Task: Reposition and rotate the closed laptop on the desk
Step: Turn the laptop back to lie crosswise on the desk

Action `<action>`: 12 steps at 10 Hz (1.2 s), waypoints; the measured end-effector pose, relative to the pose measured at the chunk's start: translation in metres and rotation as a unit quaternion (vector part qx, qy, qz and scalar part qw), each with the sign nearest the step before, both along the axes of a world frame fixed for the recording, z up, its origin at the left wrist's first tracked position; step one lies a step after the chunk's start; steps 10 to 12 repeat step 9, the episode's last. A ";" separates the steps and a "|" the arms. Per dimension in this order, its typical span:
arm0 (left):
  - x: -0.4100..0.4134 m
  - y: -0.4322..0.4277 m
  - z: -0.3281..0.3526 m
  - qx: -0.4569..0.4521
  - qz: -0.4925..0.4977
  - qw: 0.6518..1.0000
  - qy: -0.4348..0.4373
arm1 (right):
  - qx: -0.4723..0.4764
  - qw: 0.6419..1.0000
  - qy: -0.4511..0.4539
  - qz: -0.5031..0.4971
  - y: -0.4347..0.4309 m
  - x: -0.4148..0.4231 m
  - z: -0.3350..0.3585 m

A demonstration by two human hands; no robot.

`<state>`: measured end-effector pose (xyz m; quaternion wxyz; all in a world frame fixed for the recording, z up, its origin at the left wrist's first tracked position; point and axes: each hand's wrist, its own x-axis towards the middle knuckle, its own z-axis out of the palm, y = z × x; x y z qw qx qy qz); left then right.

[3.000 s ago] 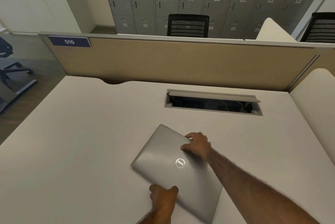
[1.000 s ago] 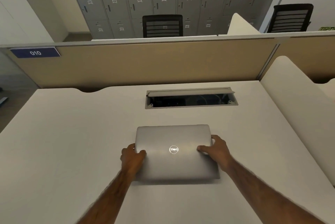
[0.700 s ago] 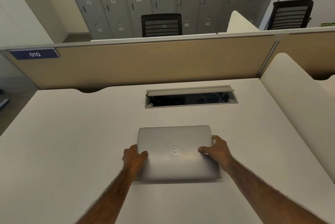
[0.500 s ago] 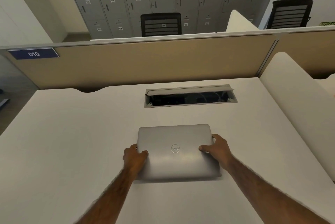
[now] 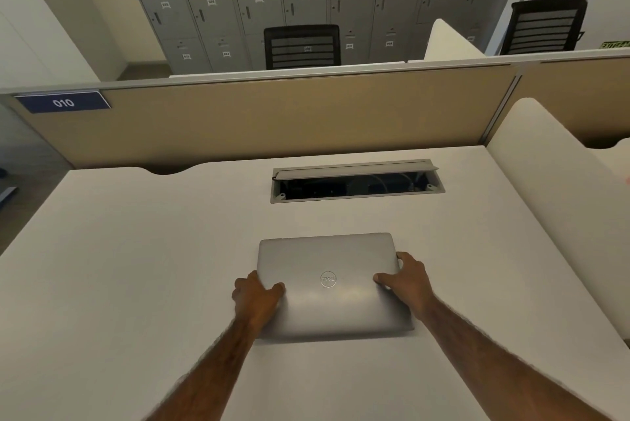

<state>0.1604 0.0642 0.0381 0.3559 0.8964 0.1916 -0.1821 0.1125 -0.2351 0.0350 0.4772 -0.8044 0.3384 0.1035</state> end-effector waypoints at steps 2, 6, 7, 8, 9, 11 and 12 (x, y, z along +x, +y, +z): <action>-0.016 -0.012 0.000 0.038 -0.044 0.996 -0.066 | -0.127 0.991 0.021 0.044 0.022 -0.011 0.005; -0.043 -0.031 -0.027 0.156 -0.304 0.910 -0.235 | -0.363 0.884 -0.059 0.290 0.094 -0.029 -0.031; -0.047 -0.026 -0.035 0.176 -0.322 0.906 -0.211 | -0.340 0.888 -0.025 0.309 0.094 -0.030 -0.042; -0.048 -0.024 -0.036 0.180 -0.319 0.910 -0.193 | -0.363 0.880 -0.034 0.304 0.090 -0.030 -0.048; -0.039 -0.033 -0.020 0.161 -0.300 0.921 -0.190 | -0.388 0.868 -0.058 0.304 0.089 -0.021 -0.044; -0.039 -0.033 -0.020 0.161 -0.300 0.921 -0.190 | -0.388 0.868 -0.058 0.304 0.089 -0.021 -0.044; -0.039 -0.033 -0.020 0.161 -0.300 0.921 -0.190 | -0.388 0.868 -0.058 0.304 0.089 -0.021 -0.044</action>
